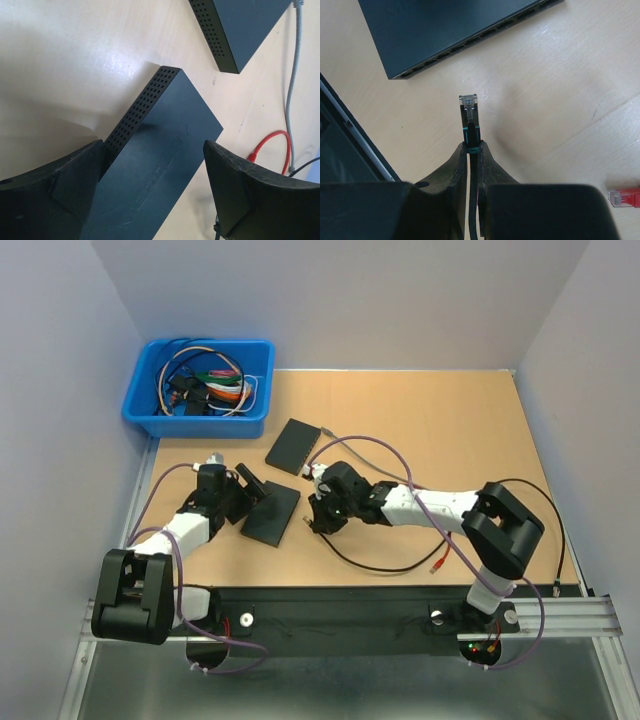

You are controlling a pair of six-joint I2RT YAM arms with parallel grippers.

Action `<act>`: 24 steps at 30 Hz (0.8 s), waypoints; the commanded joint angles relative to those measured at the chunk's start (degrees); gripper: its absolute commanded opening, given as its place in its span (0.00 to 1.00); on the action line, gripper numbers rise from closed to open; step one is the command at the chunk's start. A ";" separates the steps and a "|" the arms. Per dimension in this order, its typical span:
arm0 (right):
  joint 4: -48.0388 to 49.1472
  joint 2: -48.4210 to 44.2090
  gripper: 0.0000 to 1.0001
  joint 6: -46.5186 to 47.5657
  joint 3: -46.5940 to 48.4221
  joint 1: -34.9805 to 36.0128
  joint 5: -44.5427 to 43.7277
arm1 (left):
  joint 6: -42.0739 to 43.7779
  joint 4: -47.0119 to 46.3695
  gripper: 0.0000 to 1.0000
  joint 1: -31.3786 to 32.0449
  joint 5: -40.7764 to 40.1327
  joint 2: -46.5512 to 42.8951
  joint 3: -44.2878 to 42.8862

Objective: Insert the plug into the switch port

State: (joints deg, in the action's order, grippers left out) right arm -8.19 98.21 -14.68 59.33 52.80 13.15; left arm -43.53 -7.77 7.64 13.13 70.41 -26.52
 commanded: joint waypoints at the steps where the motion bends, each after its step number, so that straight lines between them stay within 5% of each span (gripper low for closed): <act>1: -0.95 2.33 0.00 2.11 2.71 0.11 1.00 | -0.07 -6.89 0.90 0.88 2.17 -1.33 2.26; 24: -12.03 11.91 0.01 3.25 14.50 6.09 -9.89 | 4.77 -17.02 0.81 6.25 3.31 2.89 3.93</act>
State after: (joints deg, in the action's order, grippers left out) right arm -18.31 110.10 -11.31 71.68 57.41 4.93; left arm -39.83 -22.81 12.82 14.98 73.21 -21.17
